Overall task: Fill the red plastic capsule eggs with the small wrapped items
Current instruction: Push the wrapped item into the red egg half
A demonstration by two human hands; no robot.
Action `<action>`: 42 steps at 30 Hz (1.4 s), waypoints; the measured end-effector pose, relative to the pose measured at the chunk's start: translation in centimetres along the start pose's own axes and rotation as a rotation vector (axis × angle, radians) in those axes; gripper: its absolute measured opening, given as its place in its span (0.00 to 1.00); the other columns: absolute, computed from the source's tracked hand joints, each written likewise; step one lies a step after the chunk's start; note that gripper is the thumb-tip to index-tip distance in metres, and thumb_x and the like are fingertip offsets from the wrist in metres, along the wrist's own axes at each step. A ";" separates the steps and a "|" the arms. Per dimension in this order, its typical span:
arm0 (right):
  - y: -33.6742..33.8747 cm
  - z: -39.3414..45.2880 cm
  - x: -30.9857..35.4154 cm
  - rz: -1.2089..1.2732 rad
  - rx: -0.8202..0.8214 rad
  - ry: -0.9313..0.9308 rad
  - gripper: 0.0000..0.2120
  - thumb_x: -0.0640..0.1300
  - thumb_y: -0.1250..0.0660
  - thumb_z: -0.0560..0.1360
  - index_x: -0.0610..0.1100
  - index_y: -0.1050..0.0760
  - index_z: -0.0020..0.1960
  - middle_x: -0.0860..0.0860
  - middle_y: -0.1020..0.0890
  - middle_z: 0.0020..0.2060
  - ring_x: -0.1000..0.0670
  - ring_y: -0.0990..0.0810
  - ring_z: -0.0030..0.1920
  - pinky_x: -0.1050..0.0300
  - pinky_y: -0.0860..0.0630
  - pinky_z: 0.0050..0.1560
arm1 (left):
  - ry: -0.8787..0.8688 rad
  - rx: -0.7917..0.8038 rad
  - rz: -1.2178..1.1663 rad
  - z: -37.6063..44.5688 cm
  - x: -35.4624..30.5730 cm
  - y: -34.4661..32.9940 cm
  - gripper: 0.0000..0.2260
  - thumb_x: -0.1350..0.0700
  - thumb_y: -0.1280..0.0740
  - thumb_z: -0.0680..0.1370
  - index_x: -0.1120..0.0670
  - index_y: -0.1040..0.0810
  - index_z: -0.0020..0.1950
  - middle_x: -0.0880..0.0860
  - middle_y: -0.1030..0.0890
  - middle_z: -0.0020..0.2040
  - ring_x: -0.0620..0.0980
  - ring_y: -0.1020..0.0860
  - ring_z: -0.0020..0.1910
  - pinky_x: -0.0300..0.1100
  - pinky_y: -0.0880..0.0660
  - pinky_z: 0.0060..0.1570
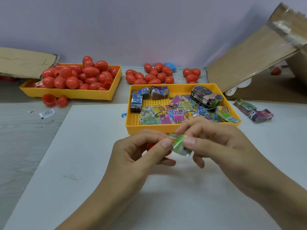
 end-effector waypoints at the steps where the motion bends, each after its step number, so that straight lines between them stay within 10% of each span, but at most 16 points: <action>1: 0.0 0.1 -0.4 0.113 0.005 -0.067 0.06 0.45 0.30 0.69 0.46 0.19 0.34 0.55 0.19 0.45 0.55 0.23 0.38 0.60 0.29 0.31 | 0.010 0.014 -0.022 0.0 0.0 -0.1 0.11 0.52 0.26 0.69 0.59 0.14 0.43 0.61 0.18 0.47 0.56 0.19 0.42 0.43 0.19 0.40; 14: -0.9 0.0 -2.5 0.364 0.078 -0.319 0.16 0.44 0.32 0.69 0.30 0.21 0.46 0.52 0.21 0.43 0.56 0.24 0.43 0.59 0.29 0.34 | 0.068 0.046 -0.044 -0.1 0.3 -0.4 0.10 0.52 0.25 0.69 0.58 0.14 0.44 0.58 0.17 0.48 0.54 0.18 0.44 0.42 0.19 0.43; 23: -0.8 0.1 -2.6 -0.100 0.000 -0.212 0.17 0.62 0.26 0.58 0.51 0.20 0.39 0.65 0.24 0.52 0.58 0.22 0.52 0.59 0.27 0.45 | -0.062 -0.130 0.335 -0.9 -0.6 0.2 0.00 0.57 0.28 0.69 0.52 0.17 0.38 0.49 0.18 0.40 0.52 0.19 0.39 0.53 0.17 0.38; 32: -0.6 -0.3 -1.4 -0.373 -0.126 0.062 0.14 0.56 0.28 0.65 0.59 0.25 0.50 0.61 0.24 0.54 0.55 0.24 0.53 0.57 0.26 0.38 | -0.289 -0.230 0.614 -1.4 -2.0 0.0 0.02 0.59 0.28 0.69 0.54 0.19 0.36 0.47 0.20 0.35 0.45 0.21 0.35 0.33 0.25 0.32; 42: -1.6 -0.7 -0.9 -0.217 0.006 0.049 0.18 0.44 0.27 0.67 0.58 0.21 0.54 0.59 0.18 0.53 0.54 0.18 0.53 0.56 0.19 0.41 | -0.474 -0.213 0.830 -1.8 -3.4 -0.3 0.07 0.58 0.28 0.72 0.57 0.21 0.35 0.49 0.22 0.38 0.47 0.22 0.34 0.43 0.24 0.29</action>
Point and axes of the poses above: each hand's wrist, its own z-axis towards the middle knuckle, its own y-axis out of the back of the hand, x = y × z, the point moved 6 cm from there along z, towards the middle knuckle
